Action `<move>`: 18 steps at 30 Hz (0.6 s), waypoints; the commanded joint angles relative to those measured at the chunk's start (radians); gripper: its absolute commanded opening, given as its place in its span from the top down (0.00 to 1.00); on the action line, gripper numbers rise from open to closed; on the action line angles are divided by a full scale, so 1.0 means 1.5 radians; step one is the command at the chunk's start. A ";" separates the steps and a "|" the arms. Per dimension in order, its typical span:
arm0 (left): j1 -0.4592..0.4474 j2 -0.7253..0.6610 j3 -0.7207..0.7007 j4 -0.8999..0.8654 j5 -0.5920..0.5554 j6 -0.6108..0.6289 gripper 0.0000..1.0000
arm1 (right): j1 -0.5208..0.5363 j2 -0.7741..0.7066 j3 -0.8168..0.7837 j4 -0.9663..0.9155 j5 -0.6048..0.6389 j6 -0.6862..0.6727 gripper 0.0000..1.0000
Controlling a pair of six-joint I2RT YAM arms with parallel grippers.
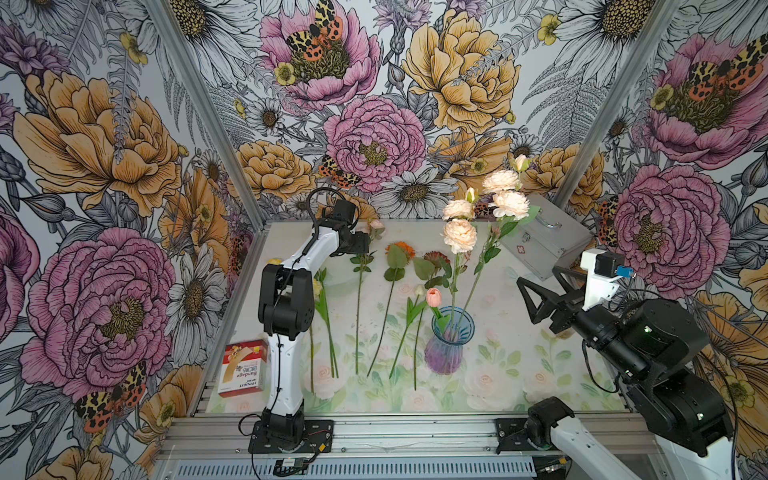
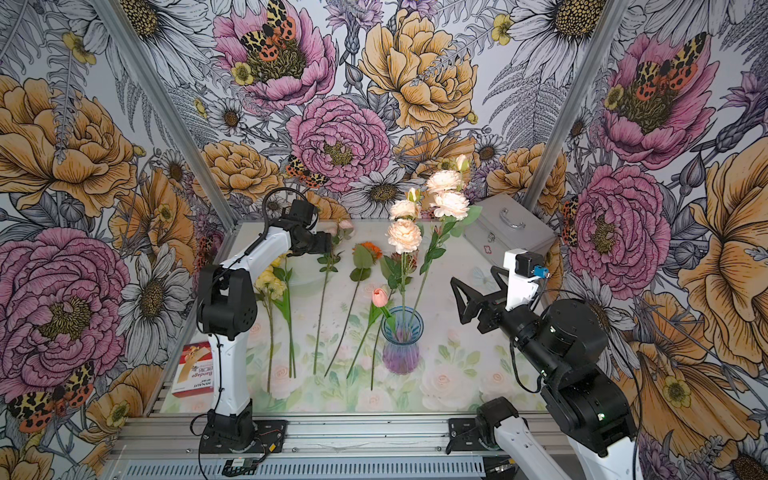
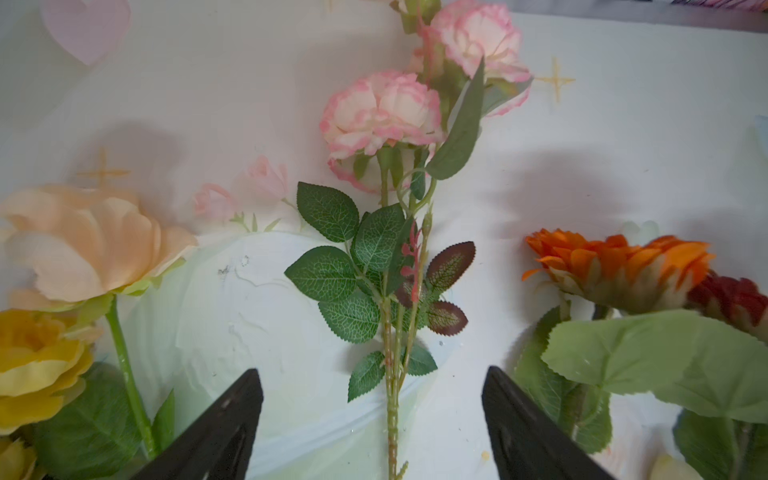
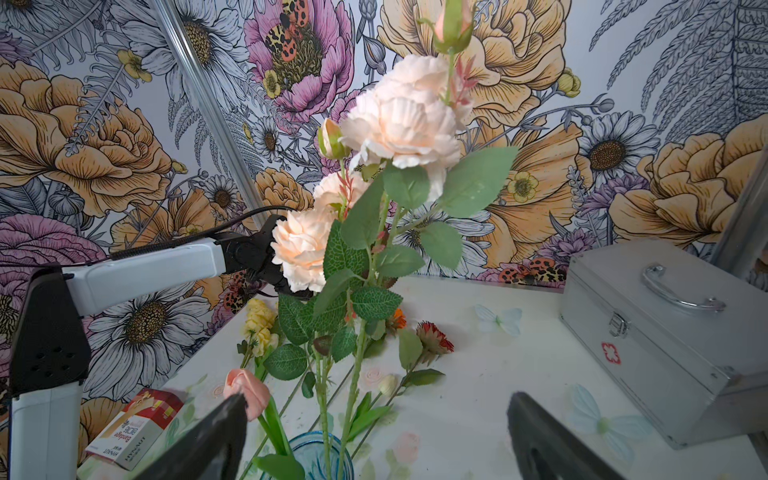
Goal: Place the pink flowers into the vase
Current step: Pick up the flower at the center of the board.
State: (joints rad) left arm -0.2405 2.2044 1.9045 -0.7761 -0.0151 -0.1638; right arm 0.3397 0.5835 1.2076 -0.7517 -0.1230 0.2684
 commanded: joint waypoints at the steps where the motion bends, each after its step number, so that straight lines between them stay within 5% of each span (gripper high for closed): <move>1: -0.005 0.034 0.045 -0.039 -0.022 0.025 0.19 | -0.003 -0.004 0.012 -0.001 0.016 0.007 0.00; 18: -0.026 0.140 0.120 -0.057 0.021 0.014 0.50 | -0.003 0.012 0.010 -0.002 0.042 -0.013 0.00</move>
State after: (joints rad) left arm -0.2707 2.3939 2.0525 -0.8513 -0.0097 -0.1410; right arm 0.3393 0.5861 1.2076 -0.7521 -0.0753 0.2676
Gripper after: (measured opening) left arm 0.507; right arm 0.995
